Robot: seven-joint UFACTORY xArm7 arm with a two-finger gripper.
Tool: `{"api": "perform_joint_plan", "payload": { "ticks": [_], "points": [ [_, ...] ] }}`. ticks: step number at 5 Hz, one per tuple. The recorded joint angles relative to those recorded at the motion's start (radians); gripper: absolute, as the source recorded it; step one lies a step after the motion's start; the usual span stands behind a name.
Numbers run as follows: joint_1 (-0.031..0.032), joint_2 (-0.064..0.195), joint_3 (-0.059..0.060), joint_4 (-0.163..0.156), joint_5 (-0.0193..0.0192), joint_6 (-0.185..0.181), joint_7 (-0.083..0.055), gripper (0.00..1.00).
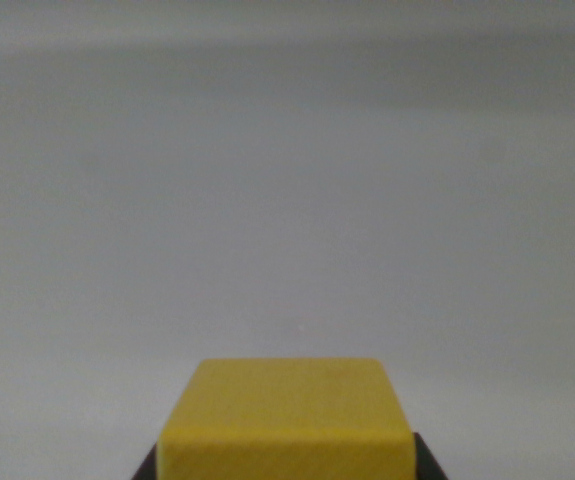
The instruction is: Pick yellow cube
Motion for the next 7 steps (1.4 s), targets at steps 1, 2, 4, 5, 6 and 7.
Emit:
{"api": "perform_joint_plan", "payload": {
  "ticks": [1,2,4,5,6,7],
  "points": [
    [0.0002,-0.014,0.0,0.028,-0.0014,0.042,0.002,1.0],
    [0.0002,-0.014,0.0,0.028,-0.0014,0.042,0.002,1.0],
    [0.0003,-0.028,-0.001,0.054,-0.0027,0.082,0.003,1.0],
    [0.0005,-0.04,-0.001,0.078,-0.0039,0.117,0.005,1.0],
    [0.0005,-0.04,-0.001,0.078,-0.0039,0.117,0.005,1.0],
    [0.0006,-0.052,-0.002,0.101,-0.0051,0.153,0.006,1.0]
  ]
}}
